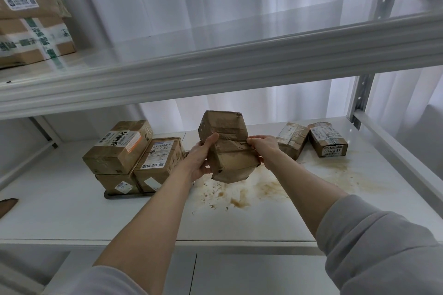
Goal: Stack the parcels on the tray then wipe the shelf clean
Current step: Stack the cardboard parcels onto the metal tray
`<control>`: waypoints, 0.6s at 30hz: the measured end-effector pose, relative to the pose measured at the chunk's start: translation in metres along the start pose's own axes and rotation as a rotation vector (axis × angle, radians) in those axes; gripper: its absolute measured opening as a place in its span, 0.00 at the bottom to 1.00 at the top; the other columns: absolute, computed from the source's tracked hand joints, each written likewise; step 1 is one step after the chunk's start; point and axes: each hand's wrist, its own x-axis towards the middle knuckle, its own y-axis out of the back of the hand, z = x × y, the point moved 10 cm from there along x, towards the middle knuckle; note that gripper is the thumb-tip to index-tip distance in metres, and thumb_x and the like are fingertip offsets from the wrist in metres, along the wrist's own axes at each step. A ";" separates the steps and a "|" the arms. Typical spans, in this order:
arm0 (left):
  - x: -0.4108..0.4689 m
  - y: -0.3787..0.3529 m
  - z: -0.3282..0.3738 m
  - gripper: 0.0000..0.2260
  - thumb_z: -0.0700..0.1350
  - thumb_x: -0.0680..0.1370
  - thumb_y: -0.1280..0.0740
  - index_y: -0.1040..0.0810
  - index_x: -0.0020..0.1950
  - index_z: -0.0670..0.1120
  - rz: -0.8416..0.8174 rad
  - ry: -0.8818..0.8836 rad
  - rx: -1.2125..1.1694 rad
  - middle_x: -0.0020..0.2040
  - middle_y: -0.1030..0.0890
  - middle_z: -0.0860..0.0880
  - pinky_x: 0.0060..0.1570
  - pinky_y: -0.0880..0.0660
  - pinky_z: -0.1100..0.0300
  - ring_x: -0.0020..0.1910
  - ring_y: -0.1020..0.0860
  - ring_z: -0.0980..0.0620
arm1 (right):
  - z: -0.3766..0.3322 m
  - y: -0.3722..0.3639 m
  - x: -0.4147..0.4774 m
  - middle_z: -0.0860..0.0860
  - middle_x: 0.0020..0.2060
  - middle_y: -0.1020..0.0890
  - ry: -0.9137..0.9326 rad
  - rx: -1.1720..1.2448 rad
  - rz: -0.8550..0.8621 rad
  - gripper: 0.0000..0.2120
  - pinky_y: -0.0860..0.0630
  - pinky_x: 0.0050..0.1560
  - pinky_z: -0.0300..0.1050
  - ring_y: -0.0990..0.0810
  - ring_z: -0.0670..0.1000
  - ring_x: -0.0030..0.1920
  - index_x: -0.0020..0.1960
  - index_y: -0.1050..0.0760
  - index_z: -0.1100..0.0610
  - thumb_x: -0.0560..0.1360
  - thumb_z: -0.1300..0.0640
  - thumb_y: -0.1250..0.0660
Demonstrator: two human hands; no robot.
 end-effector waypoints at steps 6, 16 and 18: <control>0.002 0.007 0.009 0.33 0.57 0.69 0.27 0.36 0.70 0.50 0.150 -0.072 0.050 0.60 0.23 0.48 0.44 0.21 0.51 0.51 0.22 0.48 | -0.017 -0.008 -0.013 0.52 0.60 0.22 0.091 -0.063 -0.073 0.27 0.27 0.54 0.47 0.25 0.54 0.59 0.65 0.26 0.55 0.71 0.43 0.28; -0.004 0.013 0.024 0.48 0.68 0.61 0.27 0.43 0.72 0.48 0.325 -0.140 0.175 0.66 0.27 0.44 0.58 0.25 0.45 0.62 0.26 0.41 | -0.028 -0.059 -0.056 0.53 0.67 0.26 0.205 -0.376 -0.448 0.35 0.29 0.45 0.35 0.25 0.51 0.57 0.76 0.41 0.51 0.74 0.48 0.29; -0.010 0.009 0.033 0.39 0.68 0.71 0.36 0.37 0.71 0.41 0.327 -0.160 0.254 0.63 0.25 0.43 0.49 0.23 0.54 0.59 0.24 0.43 | -0.029 -0.055 -0.052 0.53 0.60 0.22 0.197 -0.297 -0.371 0.32 0.28 0.35 0.32 0.23 0.48 0.48 0.73 0.37 0.54 0.74 0.49 0.29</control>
